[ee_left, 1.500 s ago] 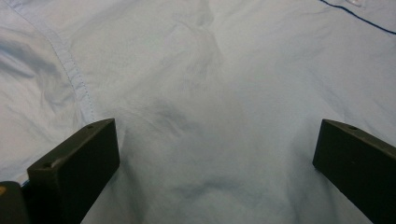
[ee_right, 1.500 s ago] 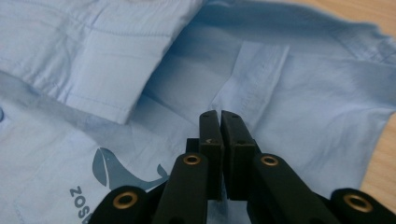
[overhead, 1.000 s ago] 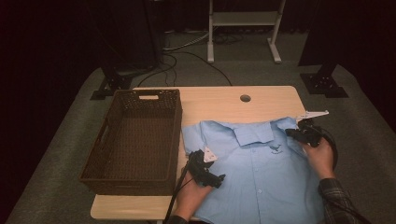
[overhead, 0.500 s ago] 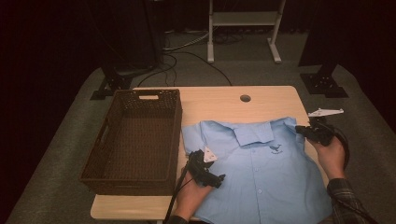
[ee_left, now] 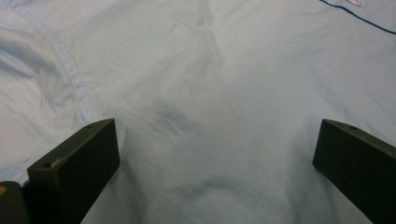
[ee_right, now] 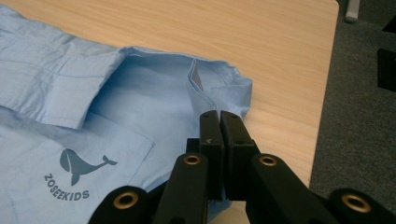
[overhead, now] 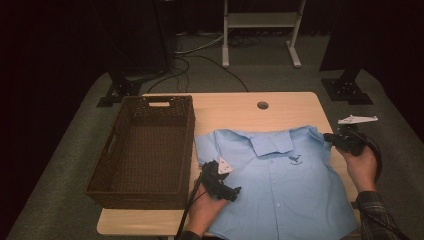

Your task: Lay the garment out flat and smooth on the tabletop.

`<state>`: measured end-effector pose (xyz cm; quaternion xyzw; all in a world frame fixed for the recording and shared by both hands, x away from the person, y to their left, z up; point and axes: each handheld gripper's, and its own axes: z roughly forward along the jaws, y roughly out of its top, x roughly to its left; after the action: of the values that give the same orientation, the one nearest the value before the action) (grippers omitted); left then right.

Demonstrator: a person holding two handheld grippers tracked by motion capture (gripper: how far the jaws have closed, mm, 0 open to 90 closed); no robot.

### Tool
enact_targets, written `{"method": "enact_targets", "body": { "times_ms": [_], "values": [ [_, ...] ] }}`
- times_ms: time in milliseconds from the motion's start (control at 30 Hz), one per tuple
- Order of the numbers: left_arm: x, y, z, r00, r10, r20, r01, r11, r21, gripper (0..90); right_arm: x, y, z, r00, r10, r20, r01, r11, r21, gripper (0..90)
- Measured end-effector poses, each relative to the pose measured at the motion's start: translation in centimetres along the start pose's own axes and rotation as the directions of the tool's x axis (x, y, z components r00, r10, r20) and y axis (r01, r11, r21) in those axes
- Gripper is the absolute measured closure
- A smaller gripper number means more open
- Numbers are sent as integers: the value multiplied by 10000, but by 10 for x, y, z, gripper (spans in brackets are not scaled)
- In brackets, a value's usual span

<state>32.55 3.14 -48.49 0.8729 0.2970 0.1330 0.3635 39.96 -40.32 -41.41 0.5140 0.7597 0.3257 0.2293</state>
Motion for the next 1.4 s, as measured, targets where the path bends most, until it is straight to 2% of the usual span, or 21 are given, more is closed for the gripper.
{"method": "enact_targets", "body": {
  "times_ms": [633, 1400],
  "values": [
    [0, 0, 0, 10000, -4, -2, 4, 10000, -18, 0, -19, -13, -2, 9984, 461, 317, -464, 9989, 91, 887],
    [0, 0, 0, 10000, -8, 3, 8, 10000, -19, 0, -39, -36, 5, 9917, 928, 893, -989, 9929, 661, 886]
  ]
}}
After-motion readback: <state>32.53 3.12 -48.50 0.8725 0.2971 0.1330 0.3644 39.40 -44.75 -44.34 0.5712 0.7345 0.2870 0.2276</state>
